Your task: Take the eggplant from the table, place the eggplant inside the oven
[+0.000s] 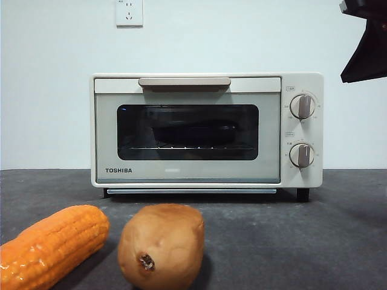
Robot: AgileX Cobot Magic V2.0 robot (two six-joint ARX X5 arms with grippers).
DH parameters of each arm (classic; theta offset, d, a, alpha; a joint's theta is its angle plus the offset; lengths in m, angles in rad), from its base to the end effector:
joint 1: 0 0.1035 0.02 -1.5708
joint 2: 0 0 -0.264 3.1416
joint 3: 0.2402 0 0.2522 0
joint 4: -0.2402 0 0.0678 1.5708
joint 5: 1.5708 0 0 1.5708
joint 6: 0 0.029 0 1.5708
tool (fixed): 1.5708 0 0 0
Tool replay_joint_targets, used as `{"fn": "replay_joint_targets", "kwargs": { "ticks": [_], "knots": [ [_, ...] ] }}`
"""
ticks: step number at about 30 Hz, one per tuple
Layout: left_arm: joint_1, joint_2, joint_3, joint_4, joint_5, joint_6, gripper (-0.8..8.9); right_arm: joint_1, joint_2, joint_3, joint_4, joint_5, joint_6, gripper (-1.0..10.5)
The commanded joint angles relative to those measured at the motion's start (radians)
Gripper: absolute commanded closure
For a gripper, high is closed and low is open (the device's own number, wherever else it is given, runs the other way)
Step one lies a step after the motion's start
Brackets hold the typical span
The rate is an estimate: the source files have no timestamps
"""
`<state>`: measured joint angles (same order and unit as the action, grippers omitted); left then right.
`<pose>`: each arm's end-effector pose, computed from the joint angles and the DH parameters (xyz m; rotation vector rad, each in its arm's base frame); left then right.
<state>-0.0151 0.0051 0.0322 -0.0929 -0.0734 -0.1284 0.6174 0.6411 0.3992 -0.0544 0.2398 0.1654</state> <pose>0.0958 0.0007 0.1651 -0.1254 0.0619 0.0624 0.1283 0.0826 0.2329 0.0386 0.3010 0.3509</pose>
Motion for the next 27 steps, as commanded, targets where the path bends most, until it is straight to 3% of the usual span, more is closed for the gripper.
{"fn": "replay_joint_targets", "kwargs": {
  "ticks": [1, 4, 20, 23, 27],
  "knots": [
    [0.002, -0.002, -0.029, -0.024, 0.002, 0.012, 8.10, 0.006, 0.003, 0.005, 0.010, 0.004, 0.014, 9.4],
    [0.002, -0.002, -0.029, -0.092, 0.002, 0.012, 8.10, 0.006, 0.003, 0.005, 0.011, 0.005, 0.014, 9.4],
    [0.002, -0.002, -0.027, -0.091, 0.002, 0.012, 8.10, 0.007, -0.020, 0.001, -0.003, 0.005, 0.008, 9.4],
    [0.002, -0.002, -0.028, -0.092, 0.003, 0.012, 8.10, -0.022, -0.132, -0.001, -0.018, 0.123, -0.137, 9.4],
    [0.002, -0.002, -0.027, -0.092, 0.002, 0.012, 8.10, -0.122, -0.284, -0.007, -0.010, 0.151, -0.155, 9.4]
  ]
}}
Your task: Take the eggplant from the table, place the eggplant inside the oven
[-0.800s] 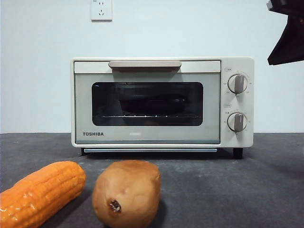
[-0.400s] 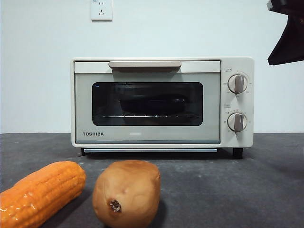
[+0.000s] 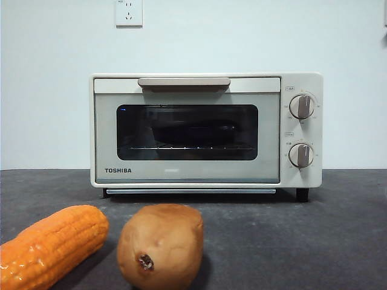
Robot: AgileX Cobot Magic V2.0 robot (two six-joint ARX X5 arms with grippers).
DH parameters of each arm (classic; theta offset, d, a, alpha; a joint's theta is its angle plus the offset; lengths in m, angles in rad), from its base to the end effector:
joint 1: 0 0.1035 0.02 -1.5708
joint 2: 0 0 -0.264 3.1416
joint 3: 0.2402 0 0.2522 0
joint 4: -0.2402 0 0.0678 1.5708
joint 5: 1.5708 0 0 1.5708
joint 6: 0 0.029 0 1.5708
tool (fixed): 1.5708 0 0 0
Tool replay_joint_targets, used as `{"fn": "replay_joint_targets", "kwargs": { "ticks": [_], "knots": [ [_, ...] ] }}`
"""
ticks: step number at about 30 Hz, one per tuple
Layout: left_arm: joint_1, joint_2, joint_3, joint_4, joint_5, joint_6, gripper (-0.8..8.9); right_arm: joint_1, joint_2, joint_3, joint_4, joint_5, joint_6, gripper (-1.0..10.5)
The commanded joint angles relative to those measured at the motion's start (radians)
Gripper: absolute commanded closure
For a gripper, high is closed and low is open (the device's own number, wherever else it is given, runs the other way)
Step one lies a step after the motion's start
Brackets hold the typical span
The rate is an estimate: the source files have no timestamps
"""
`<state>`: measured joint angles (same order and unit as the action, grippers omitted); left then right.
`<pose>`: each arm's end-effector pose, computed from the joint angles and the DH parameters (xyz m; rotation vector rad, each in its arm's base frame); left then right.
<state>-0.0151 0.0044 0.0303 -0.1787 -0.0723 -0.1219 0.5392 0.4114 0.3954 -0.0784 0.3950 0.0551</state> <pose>0.0949 0.0007 0.1563 -0.1149 0.1490 0.0663 0.1070 0.0510 0.2562 0.0124 0.0883 0.1417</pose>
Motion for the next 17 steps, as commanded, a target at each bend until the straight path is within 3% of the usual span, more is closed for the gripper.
{"fn": "replay_joint_targets", "kwargs": {
  "ticks": [1, 5, 10, 17],
  "knots": [
    [0.002, -0.001, -0.026, -0.006, 0.001, 0.005, 8.10, -0.090, -0.086, -0.007, 0.019, -0.014, -0.044, 9.4],
    [0.002, -0.002, -0.026, -0.006, 0.001, 0.005, 8.10, -0.270, -0.158, -0.035, 0.027, -0.083, -0.045, 9.4],
    [0.002, -0.001, -0.026, -0.006, 0.002, 0.005, 8.10, -0.487, -0.235, -0.125, 0.027, -0.273, -0.045, 9.4],
    [0.002, -0.001, -0.026, -0.006, 0.002, 0.005, 8.10, -0.595, -0.332, -0.280, 0.024, -0.488, 0.005, 9.4]
  ]
}}
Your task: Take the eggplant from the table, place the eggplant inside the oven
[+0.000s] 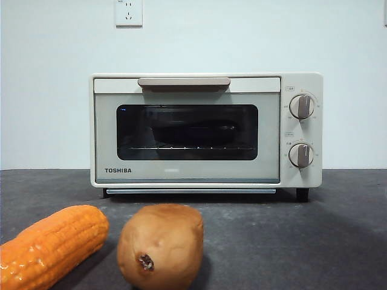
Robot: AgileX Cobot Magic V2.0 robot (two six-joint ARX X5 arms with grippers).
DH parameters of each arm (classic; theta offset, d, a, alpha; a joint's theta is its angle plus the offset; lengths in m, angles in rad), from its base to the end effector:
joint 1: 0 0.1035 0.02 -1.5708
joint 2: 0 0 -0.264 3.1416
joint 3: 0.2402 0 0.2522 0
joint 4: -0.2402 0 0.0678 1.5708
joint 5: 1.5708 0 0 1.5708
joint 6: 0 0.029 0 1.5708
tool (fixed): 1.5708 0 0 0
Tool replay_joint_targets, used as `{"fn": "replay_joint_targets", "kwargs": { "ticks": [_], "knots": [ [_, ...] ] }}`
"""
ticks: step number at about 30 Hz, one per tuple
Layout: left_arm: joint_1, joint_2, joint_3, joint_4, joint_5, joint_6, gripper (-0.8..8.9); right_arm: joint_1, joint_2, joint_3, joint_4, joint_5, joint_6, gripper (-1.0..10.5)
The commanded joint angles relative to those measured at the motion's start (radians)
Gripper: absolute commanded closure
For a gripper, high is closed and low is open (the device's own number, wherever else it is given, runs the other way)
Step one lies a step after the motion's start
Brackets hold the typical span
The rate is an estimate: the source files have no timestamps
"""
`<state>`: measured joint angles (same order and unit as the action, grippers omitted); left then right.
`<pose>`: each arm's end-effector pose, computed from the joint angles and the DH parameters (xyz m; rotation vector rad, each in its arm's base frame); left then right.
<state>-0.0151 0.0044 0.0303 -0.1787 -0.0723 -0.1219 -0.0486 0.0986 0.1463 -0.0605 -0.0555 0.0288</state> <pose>0.0949 0.0007 0.1563 -0.1149 0.1490 0.0663 0.0958 -0.0031 0.1999 0.0295 0.0129 0.0067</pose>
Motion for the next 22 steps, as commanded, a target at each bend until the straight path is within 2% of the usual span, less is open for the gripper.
{"fn": "replay_joint_targets", "kwargs": {
  "ticks": [1, 7, 22],
  "knots": [
    [0.002, -0.001, -0.026, -0.006, 0.001, 0.005, 8.10, -0.008, -0.031, -0.050, 0.007, -0.051, 0.043, 9.4],
    [0.002, -0.001, -0.026, -0.006, 0.001, 0.005, 8.10, -0.008, -0.094, -0.136, -0.006, -0.047, 0.042, 9.4],
    [0.002, -0.002, -0.026, -0.006, 0.001, 0.005, 8.10, -0.008, -0.095, -0.135, -0.036, -0.047, 0.042, 9.4]
  ]
}}
